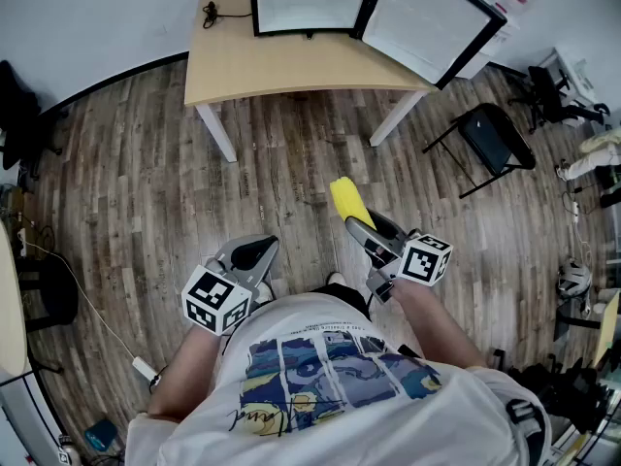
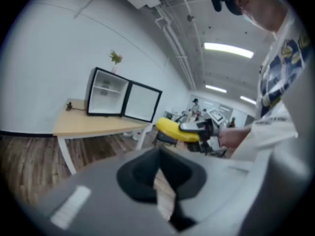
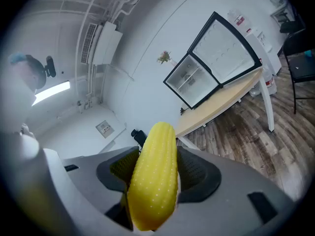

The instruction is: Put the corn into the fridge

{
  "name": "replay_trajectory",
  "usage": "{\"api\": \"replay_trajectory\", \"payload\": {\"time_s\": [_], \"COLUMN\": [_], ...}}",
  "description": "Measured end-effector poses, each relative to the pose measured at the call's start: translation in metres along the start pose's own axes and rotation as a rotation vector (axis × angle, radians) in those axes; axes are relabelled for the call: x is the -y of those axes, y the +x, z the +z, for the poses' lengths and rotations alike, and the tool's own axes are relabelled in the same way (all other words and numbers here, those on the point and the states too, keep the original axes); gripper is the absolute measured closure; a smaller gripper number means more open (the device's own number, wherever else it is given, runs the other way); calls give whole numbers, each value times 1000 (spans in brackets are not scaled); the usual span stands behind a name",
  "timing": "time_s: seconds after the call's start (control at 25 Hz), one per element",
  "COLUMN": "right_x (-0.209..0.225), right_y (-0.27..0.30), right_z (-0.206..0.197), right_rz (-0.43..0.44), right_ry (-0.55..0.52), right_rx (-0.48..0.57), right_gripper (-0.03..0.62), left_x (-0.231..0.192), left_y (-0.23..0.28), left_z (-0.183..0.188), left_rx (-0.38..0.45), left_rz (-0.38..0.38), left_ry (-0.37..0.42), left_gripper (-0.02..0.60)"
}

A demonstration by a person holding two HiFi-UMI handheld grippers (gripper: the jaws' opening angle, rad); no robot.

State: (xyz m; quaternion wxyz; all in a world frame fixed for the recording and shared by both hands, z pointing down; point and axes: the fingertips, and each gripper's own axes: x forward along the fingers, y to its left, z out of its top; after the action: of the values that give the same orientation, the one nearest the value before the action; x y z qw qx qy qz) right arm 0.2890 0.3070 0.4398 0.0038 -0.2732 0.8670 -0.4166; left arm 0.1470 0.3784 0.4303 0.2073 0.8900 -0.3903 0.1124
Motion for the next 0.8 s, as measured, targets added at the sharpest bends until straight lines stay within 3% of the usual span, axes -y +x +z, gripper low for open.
{"api": "replay_trajectory", "payload": {"time_s": [0.36, 0.56, 0.8], "right_x": [-33, -20, 14], "right_y": [53, 74, 127], "right_z": [-28, -22, 20], "right_rz": [-74, -107, -83], "right_ry": [41, 12, -29], "right_rx": [51, -2, -49], "right_gripper": [350, 350, 350], "left_x": [-58, -80, -114], "left_y": [-62, -36, 9], "left_z": [-30, -20, 24], "left_rx": [-34, -18, -22], "left_rz": [-48, -86, -102], "left_ry": [-9, -27, -9], "left_gripper": [572, 572, 571]}}
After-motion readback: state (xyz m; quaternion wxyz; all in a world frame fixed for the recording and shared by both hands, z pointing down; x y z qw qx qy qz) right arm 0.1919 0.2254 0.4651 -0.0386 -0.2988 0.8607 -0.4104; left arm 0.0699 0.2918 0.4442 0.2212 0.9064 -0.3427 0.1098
